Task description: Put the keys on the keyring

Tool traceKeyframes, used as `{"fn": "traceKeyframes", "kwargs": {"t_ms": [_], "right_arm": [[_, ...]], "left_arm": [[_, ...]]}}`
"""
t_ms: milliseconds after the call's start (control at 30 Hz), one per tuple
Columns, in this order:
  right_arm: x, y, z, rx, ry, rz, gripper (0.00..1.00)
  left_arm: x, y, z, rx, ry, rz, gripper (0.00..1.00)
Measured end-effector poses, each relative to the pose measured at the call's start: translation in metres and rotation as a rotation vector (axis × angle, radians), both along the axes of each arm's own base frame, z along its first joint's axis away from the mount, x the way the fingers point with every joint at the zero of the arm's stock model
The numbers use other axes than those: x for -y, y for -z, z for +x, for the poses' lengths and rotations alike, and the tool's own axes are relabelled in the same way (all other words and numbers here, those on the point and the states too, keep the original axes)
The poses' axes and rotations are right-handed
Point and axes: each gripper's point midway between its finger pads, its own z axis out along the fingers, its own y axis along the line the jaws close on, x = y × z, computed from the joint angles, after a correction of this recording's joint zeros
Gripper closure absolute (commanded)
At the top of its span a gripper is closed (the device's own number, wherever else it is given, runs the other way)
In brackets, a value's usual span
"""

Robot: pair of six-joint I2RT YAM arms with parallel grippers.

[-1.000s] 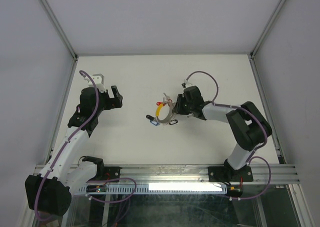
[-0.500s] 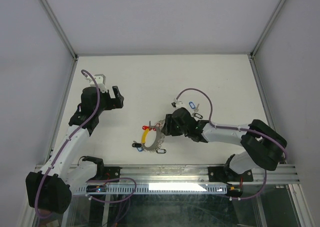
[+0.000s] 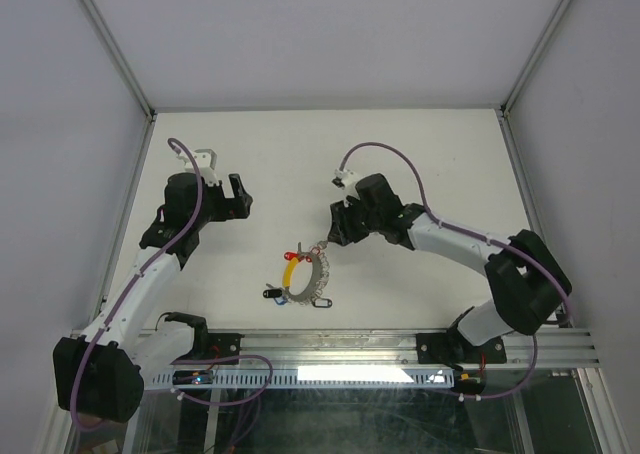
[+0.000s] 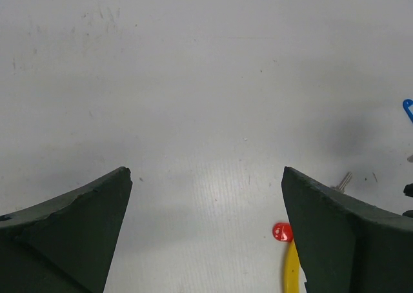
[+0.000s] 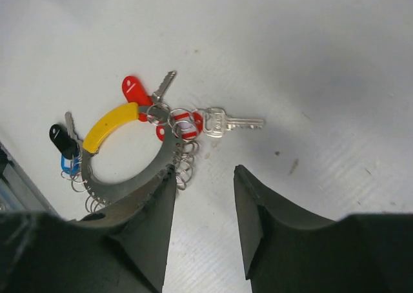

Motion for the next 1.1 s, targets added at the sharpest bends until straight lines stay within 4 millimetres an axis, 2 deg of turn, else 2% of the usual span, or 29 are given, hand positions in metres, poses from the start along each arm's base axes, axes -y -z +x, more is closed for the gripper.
{"fn": "traceKeyframes", "kwargs": {"t_ms": [133, 233, 400, 533, 733, 933, 1100], "right_arm": [[-0.019, 0.009, -0.003, -0.055, -0.120, -0.010, 0.63], [-0.022, 0.024, -0.003, -0.108, -0.120, -0.033, 0.63], [-0.021, 0.033, -0.006, -0.205, -0.003, -0.032, 0.70], [-0.027, 0.034, -0.008, -0.258, 0.099, 0.002, 0.71], [-0.038, 0.046, -0.020, -0.334, 0.213, 0.010, 0.73], [-0.035, 0.059, -0.024, -0.381, 0.282, -0.001, 0.73], [-0.037, 0.062, -0.023, -0.394, 0.296, 0.006, 0.73]], "left_arm": [[0.000, 0.000, 0.000, -0.001, 0.004, 0.001, 0.02], [0.001, 0.001, 0.000, -0.003, 0.009, -0.001, 0.02], [0.003, 0.001, -0.001, -0.003, 0.018, -0.005, 0.03], [0.003, 0.001, -0.001, -0.005, 0.019, -0.005, 0.03], [0.004, 0.002, -0.001, -0.007, 0.022, -0.006, 0.04], [0.004, 0.002, -0.001, -0.007, 0.022, -0.006, 0.04], [0.004, 0.002, -0.001, -0.007, 0.022, -0.006, 0.04]]}}
